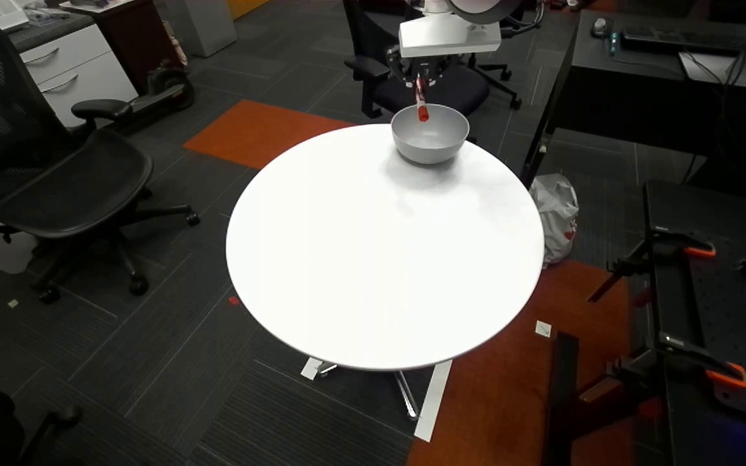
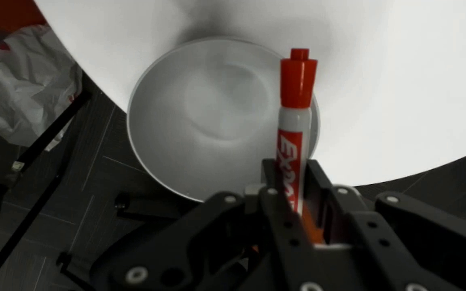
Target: Remove the red marker from the grey bowl, place the marker back in the bowl then take it out of the bowl
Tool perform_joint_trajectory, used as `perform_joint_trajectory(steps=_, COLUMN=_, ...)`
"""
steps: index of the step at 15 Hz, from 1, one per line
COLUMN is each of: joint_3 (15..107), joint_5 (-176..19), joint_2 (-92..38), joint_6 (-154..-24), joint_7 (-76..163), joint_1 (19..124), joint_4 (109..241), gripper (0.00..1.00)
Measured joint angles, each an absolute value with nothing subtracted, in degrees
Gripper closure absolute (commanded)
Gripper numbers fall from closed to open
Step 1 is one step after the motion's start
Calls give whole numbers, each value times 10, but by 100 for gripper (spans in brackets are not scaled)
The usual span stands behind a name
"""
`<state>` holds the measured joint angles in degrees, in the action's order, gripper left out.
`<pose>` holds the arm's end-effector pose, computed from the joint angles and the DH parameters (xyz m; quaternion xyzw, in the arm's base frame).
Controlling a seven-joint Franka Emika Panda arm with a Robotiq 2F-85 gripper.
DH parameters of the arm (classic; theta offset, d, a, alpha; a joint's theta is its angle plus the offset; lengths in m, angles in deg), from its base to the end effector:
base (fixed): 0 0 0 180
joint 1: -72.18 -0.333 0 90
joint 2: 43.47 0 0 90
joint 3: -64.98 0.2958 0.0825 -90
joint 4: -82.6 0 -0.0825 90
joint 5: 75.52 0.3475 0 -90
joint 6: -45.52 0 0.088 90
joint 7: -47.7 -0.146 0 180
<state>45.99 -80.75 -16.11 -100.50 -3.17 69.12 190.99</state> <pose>0.6039 -0.1630 0.2536 0.8577 -0.4940 0.1255 0.0673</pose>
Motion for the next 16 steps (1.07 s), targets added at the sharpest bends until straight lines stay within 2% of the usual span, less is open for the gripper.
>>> perform_joint_trajectory(steps=6, joint_3=487, joint_5=-808, joint_2=-154, joint_6=-941, joint_7=132, joint_1=749, joint_4=1883, gripper=95)
perform_joint_trajectory(steps=16, joint_3=534, joint_5=-790, joint_2=-95, joint_6=-924, joint_7=351, joint_1=807, joint_4=1824, gripper=95)
